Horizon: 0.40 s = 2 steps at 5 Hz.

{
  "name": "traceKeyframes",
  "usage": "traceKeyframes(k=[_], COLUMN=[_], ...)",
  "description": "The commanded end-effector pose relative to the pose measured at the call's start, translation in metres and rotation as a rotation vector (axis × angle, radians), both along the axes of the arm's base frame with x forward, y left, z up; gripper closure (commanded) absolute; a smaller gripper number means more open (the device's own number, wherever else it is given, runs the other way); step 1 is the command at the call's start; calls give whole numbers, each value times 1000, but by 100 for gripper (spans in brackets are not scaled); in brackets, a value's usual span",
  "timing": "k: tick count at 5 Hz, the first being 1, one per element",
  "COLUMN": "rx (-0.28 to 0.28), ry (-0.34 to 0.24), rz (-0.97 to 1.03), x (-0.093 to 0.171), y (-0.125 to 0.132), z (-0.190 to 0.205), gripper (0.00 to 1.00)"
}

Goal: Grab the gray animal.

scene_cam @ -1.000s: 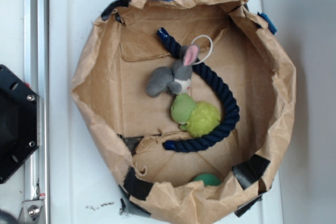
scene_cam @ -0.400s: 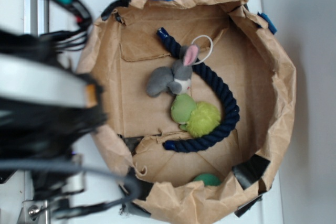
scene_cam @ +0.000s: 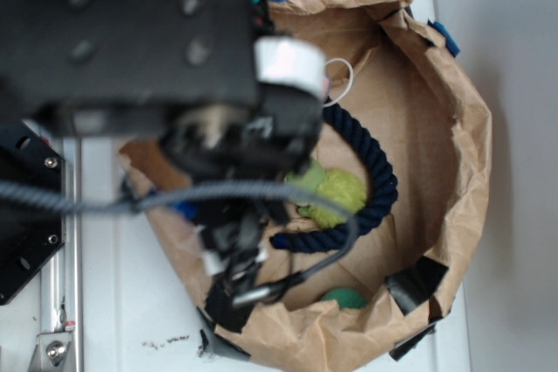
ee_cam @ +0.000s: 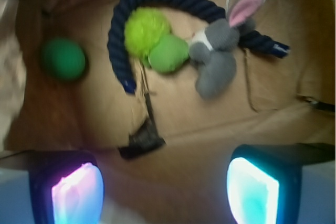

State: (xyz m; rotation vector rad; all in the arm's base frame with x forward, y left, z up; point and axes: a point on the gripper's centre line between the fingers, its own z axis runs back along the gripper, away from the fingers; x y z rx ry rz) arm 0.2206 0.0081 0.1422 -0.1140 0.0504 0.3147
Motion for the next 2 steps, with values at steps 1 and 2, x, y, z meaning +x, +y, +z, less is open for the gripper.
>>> traceKeyframes(k=[1, 2], rx=[56, 125], ry=[-241, -277], rz=[98, 119], x=[26, 35], y=[19, 26], z=[-12, -28], gripper=[0, 0])
